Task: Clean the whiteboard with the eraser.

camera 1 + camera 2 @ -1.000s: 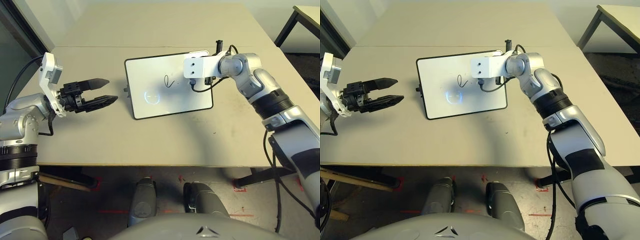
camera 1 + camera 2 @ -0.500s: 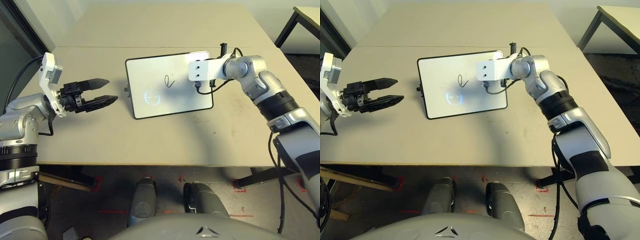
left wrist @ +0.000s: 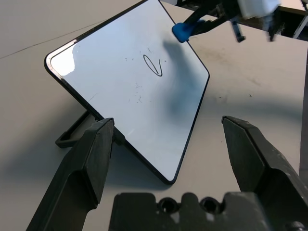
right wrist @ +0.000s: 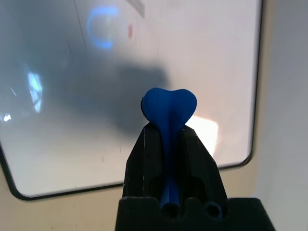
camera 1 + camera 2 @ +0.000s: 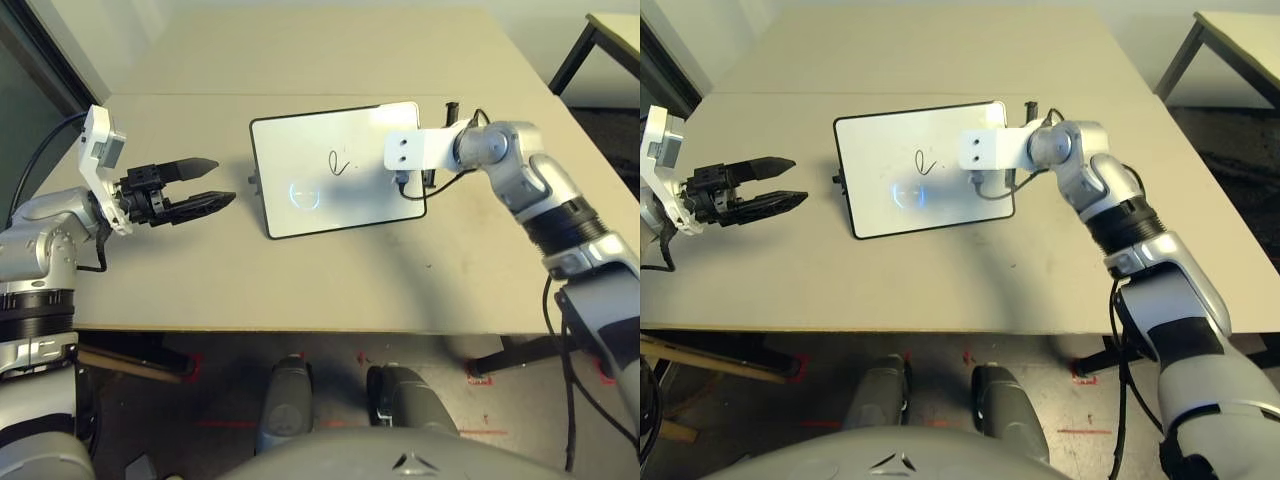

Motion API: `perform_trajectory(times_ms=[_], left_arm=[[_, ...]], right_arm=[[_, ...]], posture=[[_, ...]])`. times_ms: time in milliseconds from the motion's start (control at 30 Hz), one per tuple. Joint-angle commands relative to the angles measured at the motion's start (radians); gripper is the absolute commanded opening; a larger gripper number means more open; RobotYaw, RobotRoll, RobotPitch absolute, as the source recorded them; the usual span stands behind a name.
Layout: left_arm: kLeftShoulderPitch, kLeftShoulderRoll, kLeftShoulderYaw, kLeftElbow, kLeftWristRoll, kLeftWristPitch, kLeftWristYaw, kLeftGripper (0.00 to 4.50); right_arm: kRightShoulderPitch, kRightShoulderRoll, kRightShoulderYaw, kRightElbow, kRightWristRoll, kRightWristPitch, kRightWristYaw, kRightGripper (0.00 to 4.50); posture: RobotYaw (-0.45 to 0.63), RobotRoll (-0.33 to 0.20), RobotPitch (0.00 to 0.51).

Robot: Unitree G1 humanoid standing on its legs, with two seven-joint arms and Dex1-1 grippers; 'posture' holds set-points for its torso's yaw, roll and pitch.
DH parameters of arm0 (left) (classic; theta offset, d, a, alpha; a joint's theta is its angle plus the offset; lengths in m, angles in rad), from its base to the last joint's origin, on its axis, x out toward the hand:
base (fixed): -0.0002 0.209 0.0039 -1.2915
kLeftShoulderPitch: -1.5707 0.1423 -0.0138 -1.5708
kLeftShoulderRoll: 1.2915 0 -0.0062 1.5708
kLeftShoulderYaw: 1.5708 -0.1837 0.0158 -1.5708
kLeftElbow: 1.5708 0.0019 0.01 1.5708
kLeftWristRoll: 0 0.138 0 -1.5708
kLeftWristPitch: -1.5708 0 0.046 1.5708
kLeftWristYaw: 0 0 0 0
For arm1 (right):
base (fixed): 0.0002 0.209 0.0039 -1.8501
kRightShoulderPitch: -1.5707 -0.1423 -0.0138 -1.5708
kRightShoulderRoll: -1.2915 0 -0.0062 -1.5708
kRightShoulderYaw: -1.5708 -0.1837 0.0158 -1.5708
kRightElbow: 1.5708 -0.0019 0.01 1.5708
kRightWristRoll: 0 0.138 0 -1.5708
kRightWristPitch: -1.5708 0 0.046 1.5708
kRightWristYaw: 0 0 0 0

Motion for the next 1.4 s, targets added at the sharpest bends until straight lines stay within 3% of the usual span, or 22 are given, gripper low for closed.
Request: perform_trajectory(times_ms=[33,467,1400], left_arm=[[0.001,0.017,0.005,0.008,0.007,-0.001,-0.002,4.5],[-0.001,0.019,0.002,0.002,0.003,0.003,-0.001,4.5],[0.017,0.011,0.018,-0.032,-0.02,0.024,0.022,4.5]], right_arm=[[0.025,-0.018,0.006,-0.073,-0.017,0.028,0.021,0.21],[0.087,0.084,0.068,-0.095,-0.083,0.062,-0.054,0.21],[-0.039,0.198,0.131,0.162,-0.156,-0.064,-0.159,0.21]], posture=[[0.31,0.0,0.082],[0.32,0.0,0.084],[0.33,0.0,0.088]])
